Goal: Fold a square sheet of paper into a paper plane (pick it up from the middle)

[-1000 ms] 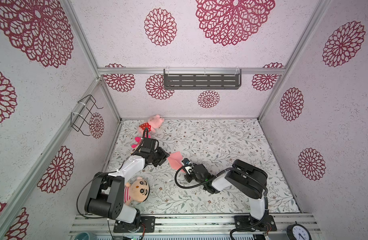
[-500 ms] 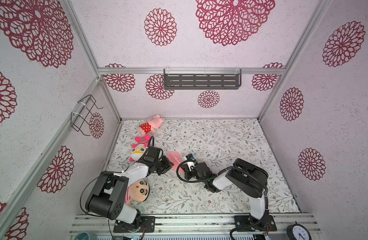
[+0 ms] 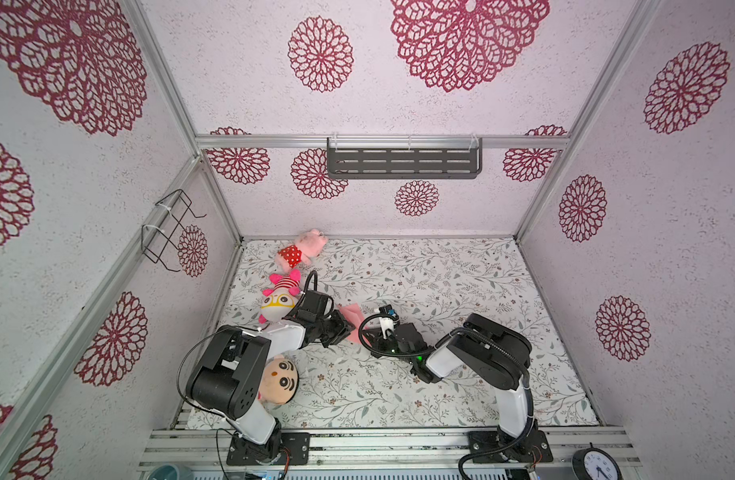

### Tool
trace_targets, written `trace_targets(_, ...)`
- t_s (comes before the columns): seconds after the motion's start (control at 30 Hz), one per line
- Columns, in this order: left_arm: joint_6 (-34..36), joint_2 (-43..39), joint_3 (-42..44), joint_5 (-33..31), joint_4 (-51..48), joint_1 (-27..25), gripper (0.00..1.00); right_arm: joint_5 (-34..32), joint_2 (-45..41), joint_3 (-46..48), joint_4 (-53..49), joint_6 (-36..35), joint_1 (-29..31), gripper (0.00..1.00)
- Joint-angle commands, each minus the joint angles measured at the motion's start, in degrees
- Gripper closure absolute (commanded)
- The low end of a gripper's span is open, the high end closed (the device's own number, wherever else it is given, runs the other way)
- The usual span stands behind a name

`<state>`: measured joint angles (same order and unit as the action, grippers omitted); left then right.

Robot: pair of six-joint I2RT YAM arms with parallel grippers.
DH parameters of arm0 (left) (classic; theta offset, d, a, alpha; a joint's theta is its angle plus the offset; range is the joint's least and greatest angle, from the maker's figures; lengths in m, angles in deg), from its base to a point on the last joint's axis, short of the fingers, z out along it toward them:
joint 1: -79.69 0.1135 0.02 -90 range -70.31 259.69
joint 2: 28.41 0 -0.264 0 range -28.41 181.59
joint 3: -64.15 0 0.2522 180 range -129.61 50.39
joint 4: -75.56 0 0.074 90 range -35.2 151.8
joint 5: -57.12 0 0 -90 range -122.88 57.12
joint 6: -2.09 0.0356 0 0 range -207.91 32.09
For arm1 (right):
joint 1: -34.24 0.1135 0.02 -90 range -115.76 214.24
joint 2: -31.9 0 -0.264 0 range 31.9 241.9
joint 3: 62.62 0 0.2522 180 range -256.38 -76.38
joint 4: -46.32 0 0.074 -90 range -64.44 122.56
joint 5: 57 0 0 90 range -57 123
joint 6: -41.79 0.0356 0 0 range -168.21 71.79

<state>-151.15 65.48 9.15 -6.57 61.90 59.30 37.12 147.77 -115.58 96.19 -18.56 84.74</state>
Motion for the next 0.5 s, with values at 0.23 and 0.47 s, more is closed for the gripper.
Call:
trace_targets(0.23,1.00,3.17,-3.03,1.03,1.45,-0.82,0.65,3.20,0.60,-0.52,6.17,9.93,-1.39,0.98)
trace_targets(0.47,2.22,5.07,-4.92,0.12,-0.13,-1.12,0.66,3.26,0.58,-0.28,5.89,12.17,-1.81,0.98)
